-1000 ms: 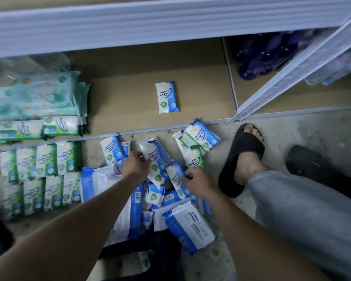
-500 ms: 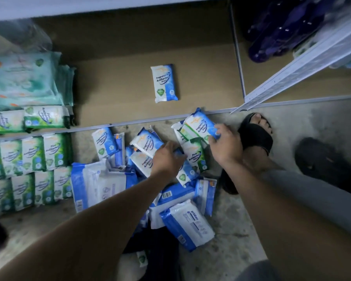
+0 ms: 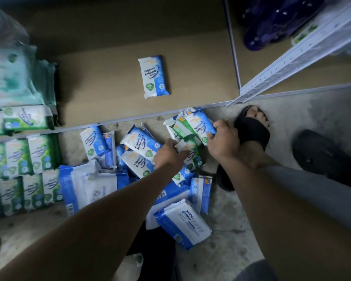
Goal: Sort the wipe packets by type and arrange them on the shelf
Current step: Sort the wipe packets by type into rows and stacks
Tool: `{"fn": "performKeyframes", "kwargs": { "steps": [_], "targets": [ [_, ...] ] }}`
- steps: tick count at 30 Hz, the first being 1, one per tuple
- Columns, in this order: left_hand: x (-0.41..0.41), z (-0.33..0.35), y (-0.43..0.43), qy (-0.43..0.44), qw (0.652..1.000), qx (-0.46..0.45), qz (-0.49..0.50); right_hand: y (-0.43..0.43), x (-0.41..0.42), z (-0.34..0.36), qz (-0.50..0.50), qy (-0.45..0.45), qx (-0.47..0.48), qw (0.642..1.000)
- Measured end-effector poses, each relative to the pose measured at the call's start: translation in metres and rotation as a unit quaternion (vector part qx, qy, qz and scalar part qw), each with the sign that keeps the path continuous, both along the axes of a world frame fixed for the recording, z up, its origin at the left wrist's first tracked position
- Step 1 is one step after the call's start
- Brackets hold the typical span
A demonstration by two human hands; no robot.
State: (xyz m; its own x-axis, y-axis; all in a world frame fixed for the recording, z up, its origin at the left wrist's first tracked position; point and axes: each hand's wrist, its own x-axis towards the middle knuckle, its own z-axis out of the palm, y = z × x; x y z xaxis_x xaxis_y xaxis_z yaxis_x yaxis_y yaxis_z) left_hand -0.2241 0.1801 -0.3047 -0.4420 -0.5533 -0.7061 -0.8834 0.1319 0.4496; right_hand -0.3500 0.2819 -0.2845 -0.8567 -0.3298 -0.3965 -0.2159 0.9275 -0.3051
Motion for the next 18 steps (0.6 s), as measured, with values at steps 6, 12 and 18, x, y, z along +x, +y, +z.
{"fn": "performKeyframes", "kwargs": {
  "steps": [6, 12, 18],
  "targets": [
    [0.013, 0.023, -0.023, 0.094, 0.992, -0.006, 0.086, 0.004, 0.027, 0.008, -0.072, -0.04, 0.117, 0.99],
    [0.033, 0.04, -0.057, 0.13, 0.974, 0.004, 0.185, -0.028, 0.039, 0.015, 0.061, 0.159, 0.047, 0.984],
    [0.069, 0.044, -0.091, 0.12, 0.965, 0.02, 0.232, -0.063, 0.042, 0.001, 0.167, 0.037, 0.079, 0.982]
  ]
}}
